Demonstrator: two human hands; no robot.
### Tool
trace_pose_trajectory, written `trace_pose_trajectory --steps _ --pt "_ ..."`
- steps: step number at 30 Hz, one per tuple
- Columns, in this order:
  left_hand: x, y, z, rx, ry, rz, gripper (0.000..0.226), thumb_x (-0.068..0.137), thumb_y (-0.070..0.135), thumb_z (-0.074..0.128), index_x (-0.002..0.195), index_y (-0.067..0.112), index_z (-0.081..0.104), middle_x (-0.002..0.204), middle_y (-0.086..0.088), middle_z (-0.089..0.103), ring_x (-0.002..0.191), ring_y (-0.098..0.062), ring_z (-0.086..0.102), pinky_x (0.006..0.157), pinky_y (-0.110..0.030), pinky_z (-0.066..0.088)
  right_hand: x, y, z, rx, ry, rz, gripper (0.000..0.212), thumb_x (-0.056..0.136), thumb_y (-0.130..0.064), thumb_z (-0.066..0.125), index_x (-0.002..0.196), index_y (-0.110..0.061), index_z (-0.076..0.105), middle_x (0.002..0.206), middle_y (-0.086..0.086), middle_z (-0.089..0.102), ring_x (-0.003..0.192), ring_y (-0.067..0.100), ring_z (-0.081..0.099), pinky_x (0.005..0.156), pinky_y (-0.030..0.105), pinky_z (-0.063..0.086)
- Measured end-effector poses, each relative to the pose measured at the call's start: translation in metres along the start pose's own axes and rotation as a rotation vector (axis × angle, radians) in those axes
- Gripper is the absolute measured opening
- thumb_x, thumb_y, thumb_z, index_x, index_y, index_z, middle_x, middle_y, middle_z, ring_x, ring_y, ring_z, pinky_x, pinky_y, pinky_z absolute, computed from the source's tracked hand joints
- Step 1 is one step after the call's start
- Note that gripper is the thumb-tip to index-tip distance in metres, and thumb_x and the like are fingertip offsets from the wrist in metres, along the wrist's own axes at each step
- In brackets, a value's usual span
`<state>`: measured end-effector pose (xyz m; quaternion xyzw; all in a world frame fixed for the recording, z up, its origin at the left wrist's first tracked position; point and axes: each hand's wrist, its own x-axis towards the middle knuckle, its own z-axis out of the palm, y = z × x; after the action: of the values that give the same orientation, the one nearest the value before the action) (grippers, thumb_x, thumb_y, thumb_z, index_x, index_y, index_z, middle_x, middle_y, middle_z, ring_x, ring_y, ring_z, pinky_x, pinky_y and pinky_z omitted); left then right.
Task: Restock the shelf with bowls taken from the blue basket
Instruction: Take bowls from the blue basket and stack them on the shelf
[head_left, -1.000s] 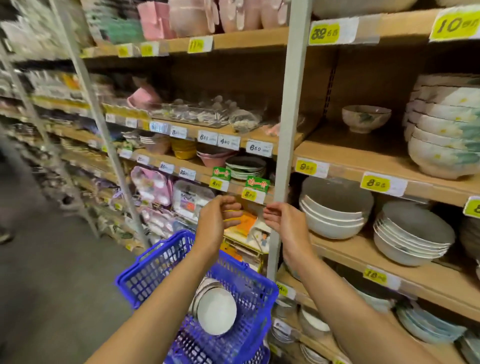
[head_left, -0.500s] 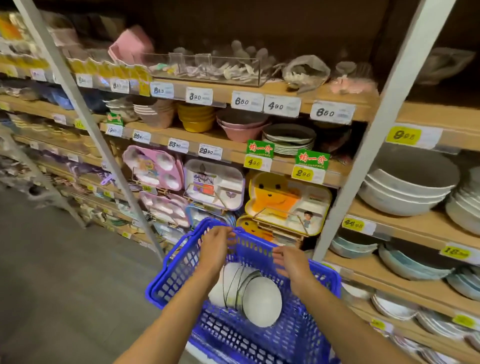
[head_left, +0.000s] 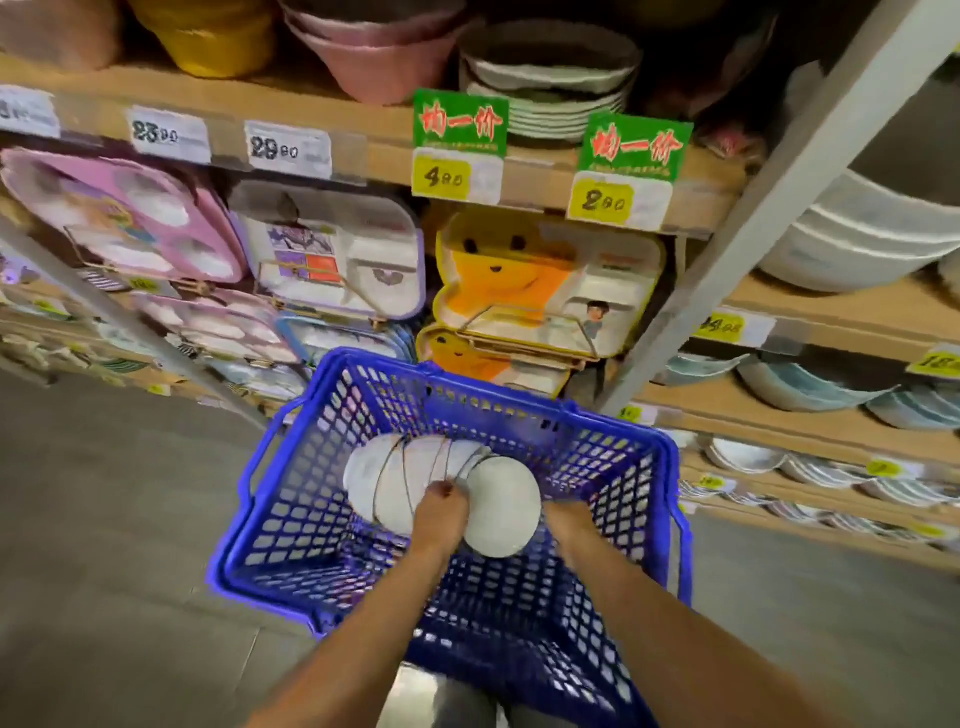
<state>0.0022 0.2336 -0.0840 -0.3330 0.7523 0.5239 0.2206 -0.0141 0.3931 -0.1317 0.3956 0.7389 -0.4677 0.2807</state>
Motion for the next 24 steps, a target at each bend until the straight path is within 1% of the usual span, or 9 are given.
trace_pose_trajectory --steps 1,2,3,5,7,11,14,20,24 --pt "0.004 -0.008 0.008 0.025 0.002 -0.006 0.029 0.099 0.023 0.047 0.115 0.003 0.061 0.115 -0.02 0.065 0.105 -0.035 0.06 0.083 -0.036 0.044 0.011 0.006 0.006 -0.038 -0.014 0.017 0.015 0.097 -0.013 0.048 0.089 -0.006 0.059 0.091 0.015 0.056 0.082 0.029 0.056 0.081 0.041 0.045" --pt "0.01 -0.012 0.014 0.06 0.011 -0.001 0.028 0.097 0.02 0.049 0.116 0.003 0.06 0.116 -0.02 0.065 0.108 -0.035 0.059 0.084 -0.034 0.043 0.019 0.009 0.012 -0.084 -0.024 0.021 0.019 0.097 -0.012 0.047 0.105 -0.002 0.062 0.105 0.017 0.06 0.096 0.032 0.06 0.087 0.039 0.046" --pt "0.016 -0.017 0.021 0.096 0.024 0.004 0.026 0.096 0.017 0.05 0.114 0.002 0.062 0.114 -0.021 0.065 0.108 -0.035 0.059 0.083 -0.031 0.042 0.028 0.013 0.018 -0.126 -0.027 0.038 0.03 0.096 -0.011 0.048 0.122 0.001 0.056 0.121 0.017 0.059 0.111 0.034 0.058 0.092 0.036 0.045" --pt "0.025 -0.023 0.028 0.128 0.055 0.037 0.027 0.093 0.012 0.052 0.11 -0.005 0.063 0.112 -0.028 0.063 0.108 -0.04 0.059 0.088 -0.035 0.046 0.039 0.018 0.029 -0.129 -0.048 0.053 0.045 0.092 -0.01 0.052 0.136 -0.002 0.047 0.135 0.017 0.054 0.121 0.033 0.054 0.097 0.036 0.045" --pt "0.029 -0.028 0.037 0.169 0.083 0.049 0.03 0.091 0.011 0.053 0.113 -0.009 0.061 0.115 -0.031 0.059 0.111 -0.043 0.055 0.096 -0.044 0.045 0.052 0.027 0.041 -0.106 -0.067 0.084 0.05 0.089 -0.008 0.053 0.138 -0.006 0.046 0.134 0.017 0.056 0.118 0.034 0.056 0.097 0.04 0.048" --pt "0.022 -0.036 0.049 0.243 0.173 0.102 0.05 0.088 0.011 0.059 0.135 -0.001 0.047 0.134 -0.022 0.042 0.125 -0.035 0.041 0.108 -0.037 0.033 0.071 0.04 0.058 -0.084 0.0 0.115 0.043 0.089 -0.006 0.054 0.132 -0.005 0.05 0.131 0.018 0.057 0.115 0.034 0.058 0.096 0.044 0.05" --pt "0.02 -0.04 0.055 0.27 0.185 0.146 0.059 0.087 0.011 0.061 0.141 0.001 0.039 0.137 -0.02 0.037 0.127 -0.034 0.037 0.107 -0.033 0.029 0.076 0.044 0.061 -0.076 0.058 0.111 0.039 0.091 -0.007 0.048 0.13 -0.008 0.054 0.127 0.018 0.06 0.111 0.036 0.06 0.093 0.049 0.052" --pt "0.015 -0.044 0.056 0.272 0.159 0.187 0.059 0.086 0.009 0.062 0.139 -0.003 0.038 0.14 -0.018 0.035 0.128 -0.031 0.038 0.104 -0.024 0.029 0.069 0.039 0.052 -0.181 0.047 0.048 0.034 0.093 -0.013 0.045 0.124 -0.009 0.057 0.122 0.017 0.062 0.108 0.036 0.06 0.091 0.048 0.052" --pt "0.012 -0.039 0.05 0.213 0.112 0.144 0.059 0.089 0.01 0.061 0.142 0.001 0.035 0.141 -0.016 0.033 0.129 -0.03 0.039 0.107 -0.029 0.033 0.058 0.029 0.035 -0.263 0.04 0.046 0.036 0.093 -0.006 0.045 0.128 -0.001 0.054 0.128 0.02 0.058 0.114 0.037 0.058 0.094 0.043 0.05"
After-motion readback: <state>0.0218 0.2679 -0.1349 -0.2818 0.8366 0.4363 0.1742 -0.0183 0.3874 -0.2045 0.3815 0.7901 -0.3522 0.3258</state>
